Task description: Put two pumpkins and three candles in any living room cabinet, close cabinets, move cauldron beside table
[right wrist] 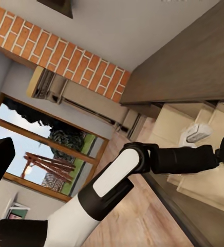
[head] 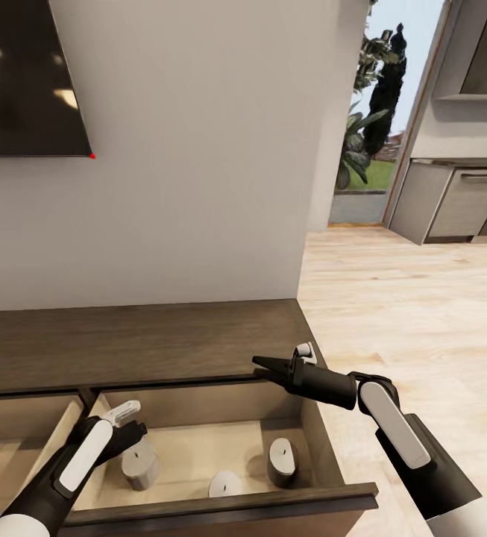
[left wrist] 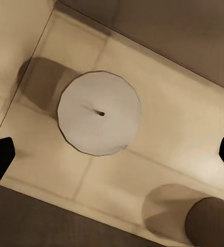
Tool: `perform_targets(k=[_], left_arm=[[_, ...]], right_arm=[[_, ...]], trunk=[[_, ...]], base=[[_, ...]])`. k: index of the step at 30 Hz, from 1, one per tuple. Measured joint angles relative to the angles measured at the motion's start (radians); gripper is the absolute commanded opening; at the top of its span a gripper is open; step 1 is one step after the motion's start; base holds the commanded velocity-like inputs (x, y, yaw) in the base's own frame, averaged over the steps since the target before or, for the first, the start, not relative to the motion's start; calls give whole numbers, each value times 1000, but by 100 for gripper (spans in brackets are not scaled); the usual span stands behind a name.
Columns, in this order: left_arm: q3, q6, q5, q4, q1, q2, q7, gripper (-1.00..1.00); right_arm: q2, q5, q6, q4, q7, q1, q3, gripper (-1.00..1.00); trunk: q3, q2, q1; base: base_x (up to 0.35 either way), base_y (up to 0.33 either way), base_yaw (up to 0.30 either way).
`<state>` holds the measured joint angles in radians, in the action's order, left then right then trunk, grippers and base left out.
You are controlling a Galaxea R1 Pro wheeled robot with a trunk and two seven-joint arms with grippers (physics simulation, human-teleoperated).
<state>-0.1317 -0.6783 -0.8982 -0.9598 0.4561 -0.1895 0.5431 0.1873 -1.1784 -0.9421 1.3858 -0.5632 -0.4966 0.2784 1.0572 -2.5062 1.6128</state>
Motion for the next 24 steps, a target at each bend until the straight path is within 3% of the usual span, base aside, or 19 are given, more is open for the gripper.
perform_targets(k=[9,16,24], left_arm=[[10,-5,-11,-25,-1,-4,2,100],[95,-11,-19,-25,-1,-4,-4,100],[104,-13,-19,-25,-1,-3,-4,100]], right_arm=[[0,-1,0,-17,0,0,0,100],[0,0,16,-53,-1,0,0,100],[-1,2,28,-67,-1,0,-1,100]], trunk=[[-35,2,-4],[-62,4,-7],[-93,6,-11]], base=[[0,0,0],[-48,0,0],[-80,0,0]])
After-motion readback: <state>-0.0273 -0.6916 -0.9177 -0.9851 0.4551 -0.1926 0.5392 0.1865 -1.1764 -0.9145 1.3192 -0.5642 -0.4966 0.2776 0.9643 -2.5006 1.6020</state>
